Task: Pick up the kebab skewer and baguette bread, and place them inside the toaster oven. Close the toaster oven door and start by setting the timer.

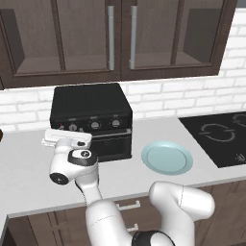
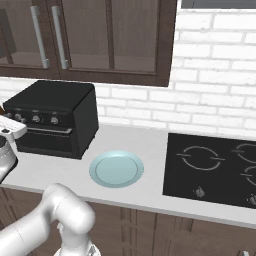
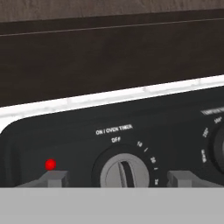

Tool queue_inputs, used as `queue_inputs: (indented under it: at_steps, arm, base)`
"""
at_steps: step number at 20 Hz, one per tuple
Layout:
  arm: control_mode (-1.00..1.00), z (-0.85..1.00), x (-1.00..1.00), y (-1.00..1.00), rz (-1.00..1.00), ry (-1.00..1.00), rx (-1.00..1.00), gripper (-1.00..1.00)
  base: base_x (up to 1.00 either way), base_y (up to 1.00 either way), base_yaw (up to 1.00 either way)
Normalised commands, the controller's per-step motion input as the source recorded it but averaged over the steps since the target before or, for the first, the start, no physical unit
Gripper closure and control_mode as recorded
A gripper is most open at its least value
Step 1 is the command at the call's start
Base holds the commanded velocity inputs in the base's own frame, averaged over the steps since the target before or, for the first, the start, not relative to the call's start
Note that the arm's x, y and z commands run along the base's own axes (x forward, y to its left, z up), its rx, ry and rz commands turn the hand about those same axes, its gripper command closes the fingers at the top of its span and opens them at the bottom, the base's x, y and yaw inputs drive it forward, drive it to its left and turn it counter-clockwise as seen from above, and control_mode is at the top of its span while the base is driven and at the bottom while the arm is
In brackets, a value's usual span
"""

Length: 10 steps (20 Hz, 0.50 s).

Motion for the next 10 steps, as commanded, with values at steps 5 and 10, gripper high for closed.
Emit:
queue_inputs:
  at_steps: [5, 10]
  arm:
    - [-1.00, -0.04, 0.07, 0.01, 0.00, 0.00, 0.01, -1.00]
    - [-1.00, 0.00, 0.00, 0.00, 0.00, 0.00, 0.00, -1.00]
  base:
    - [0.00, 0.00, 0.00]
    - [0.00, 0.00, 0.00]
